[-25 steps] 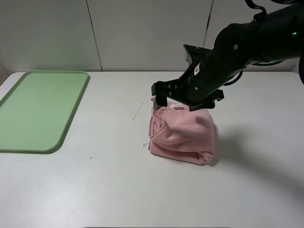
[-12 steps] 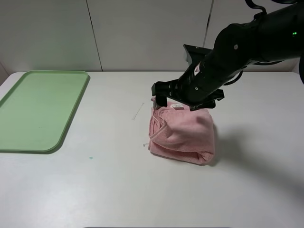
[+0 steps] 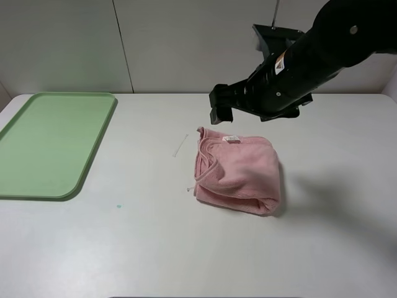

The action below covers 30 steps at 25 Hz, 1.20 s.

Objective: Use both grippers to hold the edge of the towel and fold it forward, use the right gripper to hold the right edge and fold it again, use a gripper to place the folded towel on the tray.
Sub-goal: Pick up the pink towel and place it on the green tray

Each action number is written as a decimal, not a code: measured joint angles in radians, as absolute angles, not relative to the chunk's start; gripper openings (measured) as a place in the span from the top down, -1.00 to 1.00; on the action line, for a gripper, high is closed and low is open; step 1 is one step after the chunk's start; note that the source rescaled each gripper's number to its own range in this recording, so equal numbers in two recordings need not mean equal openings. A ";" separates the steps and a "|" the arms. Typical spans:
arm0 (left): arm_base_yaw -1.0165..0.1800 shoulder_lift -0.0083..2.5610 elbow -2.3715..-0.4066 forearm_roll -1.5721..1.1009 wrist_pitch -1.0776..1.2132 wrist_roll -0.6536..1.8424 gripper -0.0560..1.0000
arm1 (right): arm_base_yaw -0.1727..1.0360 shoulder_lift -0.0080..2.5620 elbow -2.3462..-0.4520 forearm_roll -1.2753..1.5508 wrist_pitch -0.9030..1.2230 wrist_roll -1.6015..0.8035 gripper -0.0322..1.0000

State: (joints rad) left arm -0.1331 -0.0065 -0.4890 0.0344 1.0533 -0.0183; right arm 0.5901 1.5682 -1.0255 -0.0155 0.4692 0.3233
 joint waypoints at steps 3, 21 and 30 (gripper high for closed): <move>-0.133 -0.007 -0.489 0.034 1.053 -0.018 -1.00 | 0.590 1.515 -1.026 -0.019 0.506 0.292 -1.00; -0.133 -0.007 -0.489 0.034 1.053 -0.018 -1.00 | 0.493 1.054 -0.885 -0.036 0.812 0.090 -1.00; -0.133 -0.007 -0.489 0.034 1.053 -0.018 -1.00 | 0.310 0.777 -0.701 0.000 0.854 0.087 -1.00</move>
